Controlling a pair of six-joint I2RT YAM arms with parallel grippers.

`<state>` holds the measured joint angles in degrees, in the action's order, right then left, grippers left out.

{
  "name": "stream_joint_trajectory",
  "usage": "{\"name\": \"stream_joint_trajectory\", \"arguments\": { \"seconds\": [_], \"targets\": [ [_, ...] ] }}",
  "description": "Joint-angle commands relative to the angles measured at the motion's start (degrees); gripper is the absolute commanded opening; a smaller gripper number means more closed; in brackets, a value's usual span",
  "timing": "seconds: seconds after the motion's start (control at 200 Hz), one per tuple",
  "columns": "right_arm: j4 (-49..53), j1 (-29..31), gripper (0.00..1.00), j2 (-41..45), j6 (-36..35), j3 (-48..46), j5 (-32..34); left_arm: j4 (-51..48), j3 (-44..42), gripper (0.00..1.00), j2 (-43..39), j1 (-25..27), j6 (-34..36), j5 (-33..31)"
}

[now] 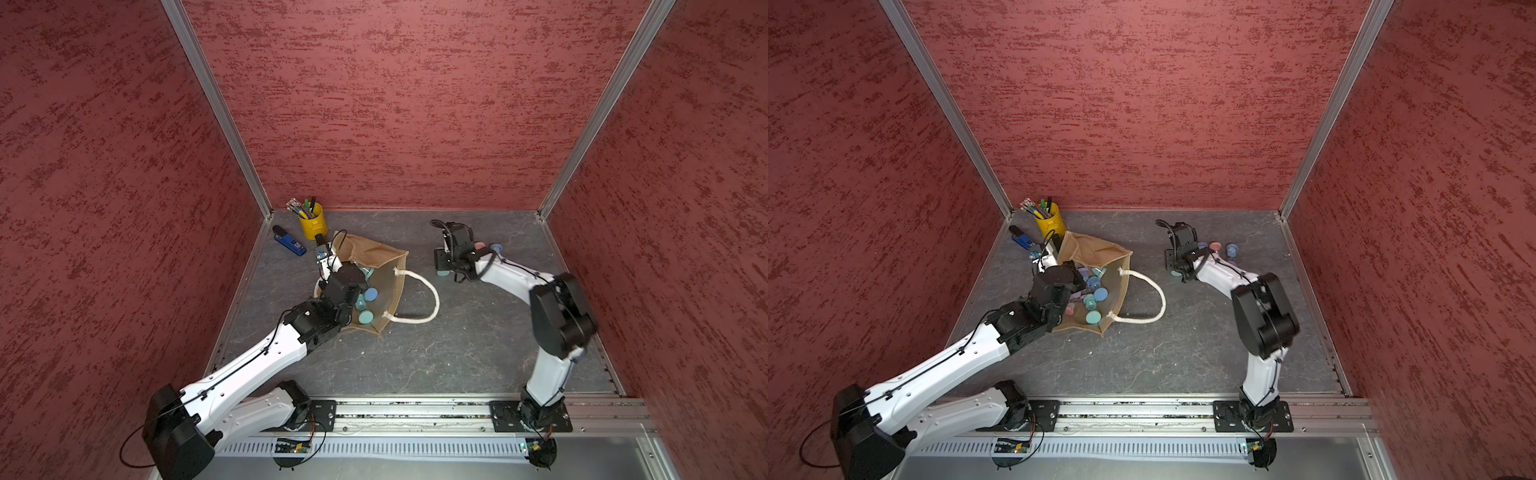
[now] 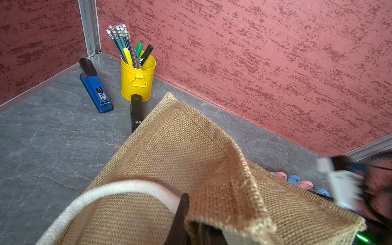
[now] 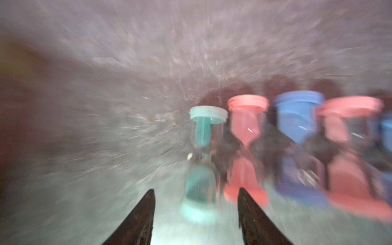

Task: 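Reach the right gripper into the bag while the left gripper holds its rim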

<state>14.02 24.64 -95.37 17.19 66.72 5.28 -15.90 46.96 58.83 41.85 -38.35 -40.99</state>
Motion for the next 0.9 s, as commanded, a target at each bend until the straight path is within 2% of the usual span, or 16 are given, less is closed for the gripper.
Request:
{"name": "stream_joint_trajectory", "arguments": {
  "seconds": [0.0,0.075,0.15,0.17,0.266,0.426,0.576,0.686,0.761,0.847,0.897],
  "targets": [
    [-12.8,1.6,0.62,16.4,9.1,-8.0,-8.2,-2.5,0.0,0.0,0.0,0.3,-0.4,1.6],
    [-18.6,5.9,0.62,26.1,12.5,-14.5,-9.8,-1.9,0.2,0.0,-0.1,0.4,-0.3,2.0],
    [-19.1,12.2,0.62,32.2,12.5,-18.2,-9.6,-1.5,0.5,0.0,0.0,0.6,-0.1,2.4],
    [-23.9,15.2,0.59,33.5,12.3,-19.7,-6.7,-1.5,0.6,0.0,0.1,0.7,-0.1,2.4],
    [-28.3,25.5,0.57,35.5,10.0,-22.7,-2.8,-1.9,1.5,0.0,0.5,1.0,0.1,2.3],
    [-25.1,35.9,0.48,24.9,6.2,-20.4,1.5,-1.3,2.2,0.0,0.2,1.6,0.5,2.2],
    [-26.7,38.7,0.45,15.1,4.8,-19.5,3.2,-1.0,3.0,0.0,-0.2,2.1,1.0,2.4],
    [-24.9,40.3,0.44,7.8,2.5,-16.2,6.8,-0.9,3.6,0.0,-0.3,2.7,1.2,2.8],
    [-23.7,40.3,0.47,4.1,2.8,-13.7,8.1,-0.2,3.7,0.0,-0.4,3.2,1.8,3.6],
    [-21.4,39.9,0.58,0.4,5.5,-10.0,12.1,3.3,2.2,0.0,-1.2,3.7,3.6,5.4],
    [-19.9,38.5,0.6,-1.5,8.3,-8.0,13.8,6.5,0.7,0.0,-2.1,3.9,5.1,7.2]
  ]
}}
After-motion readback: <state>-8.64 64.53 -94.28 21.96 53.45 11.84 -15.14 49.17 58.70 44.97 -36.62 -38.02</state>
